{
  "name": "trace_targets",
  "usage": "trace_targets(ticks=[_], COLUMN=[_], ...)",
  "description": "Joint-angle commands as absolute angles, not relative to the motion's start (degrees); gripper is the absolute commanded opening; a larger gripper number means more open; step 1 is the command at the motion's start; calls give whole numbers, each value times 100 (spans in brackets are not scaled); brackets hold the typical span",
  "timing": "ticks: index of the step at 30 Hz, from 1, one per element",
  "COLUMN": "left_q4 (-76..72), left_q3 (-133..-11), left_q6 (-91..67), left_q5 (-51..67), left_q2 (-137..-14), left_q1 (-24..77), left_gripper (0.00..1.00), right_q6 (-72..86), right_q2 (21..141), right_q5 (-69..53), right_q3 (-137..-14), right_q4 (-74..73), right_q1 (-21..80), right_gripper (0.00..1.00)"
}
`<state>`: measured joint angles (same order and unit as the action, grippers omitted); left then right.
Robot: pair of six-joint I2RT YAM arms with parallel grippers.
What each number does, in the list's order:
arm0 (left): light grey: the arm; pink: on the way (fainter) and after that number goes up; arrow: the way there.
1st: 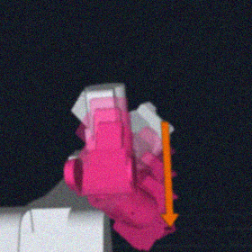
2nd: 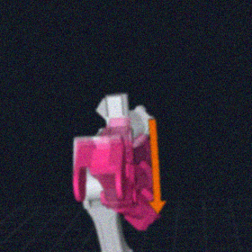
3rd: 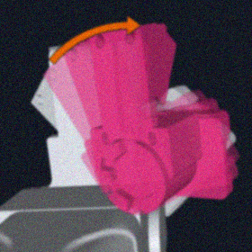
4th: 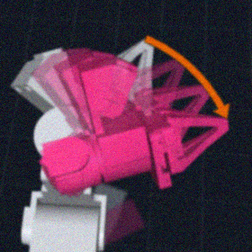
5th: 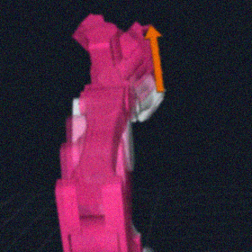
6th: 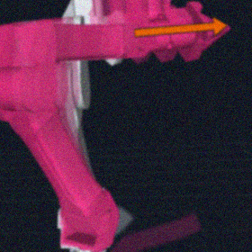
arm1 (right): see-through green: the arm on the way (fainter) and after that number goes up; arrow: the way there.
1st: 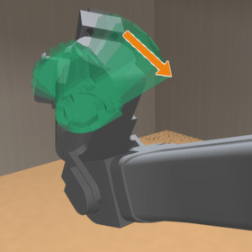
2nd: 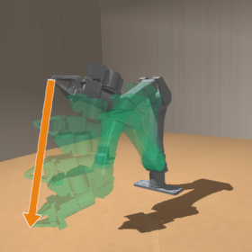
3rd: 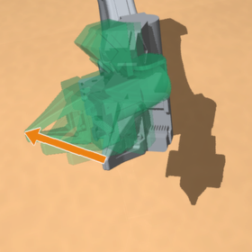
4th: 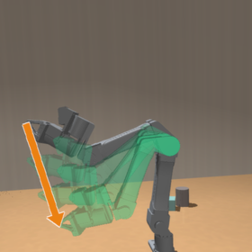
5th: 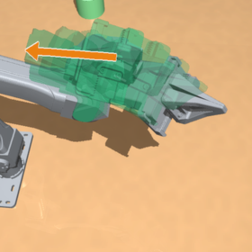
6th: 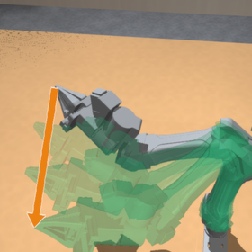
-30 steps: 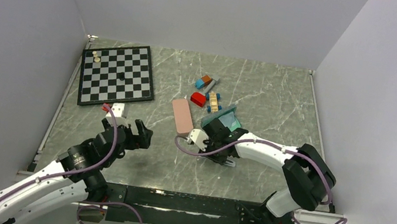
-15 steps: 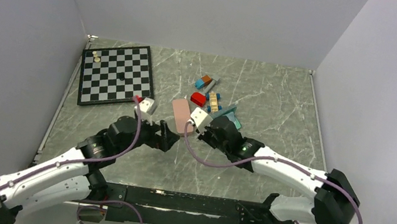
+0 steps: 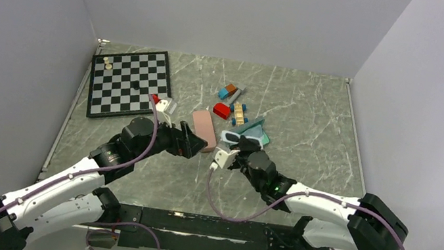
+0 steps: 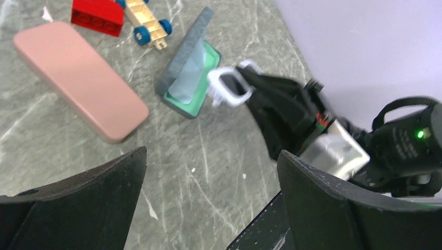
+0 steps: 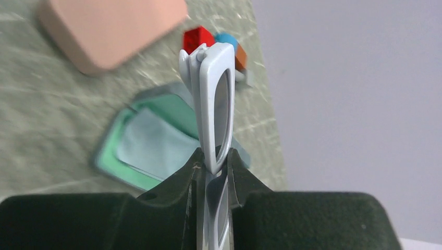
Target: Organize the sunglasses
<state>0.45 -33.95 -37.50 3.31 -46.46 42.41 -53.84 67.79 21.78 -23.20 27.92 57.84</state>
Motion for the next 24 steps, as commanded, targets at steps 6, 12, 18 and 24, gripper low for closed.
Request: trace_targets(ticks=[6,12,18,24], left_q4=[53,-67,206,324], left_q3=[-3164,-3311,-3429,-3758], left_q6=[-3727,-3596,-3362,-3254], left_q5=[104,214,-159,-215], left_q2=[-4493,-4746,-4774,-5218], left_q1=[3782,3373,3115,2950], left_gripper=[99,99,99,99], right_q6=[-6400,-7250,-8325,-8955], right_q2=[6844,7383,7082,7409], right_q5=[396,-1594,-2197,-2001], right_q3=[-2957,-5144,-5221,-5316], right_q4=[2841,540,-309,-1410], right_q1=[4218,4153,3974,3657], right_gripper=[20,24,22,21])
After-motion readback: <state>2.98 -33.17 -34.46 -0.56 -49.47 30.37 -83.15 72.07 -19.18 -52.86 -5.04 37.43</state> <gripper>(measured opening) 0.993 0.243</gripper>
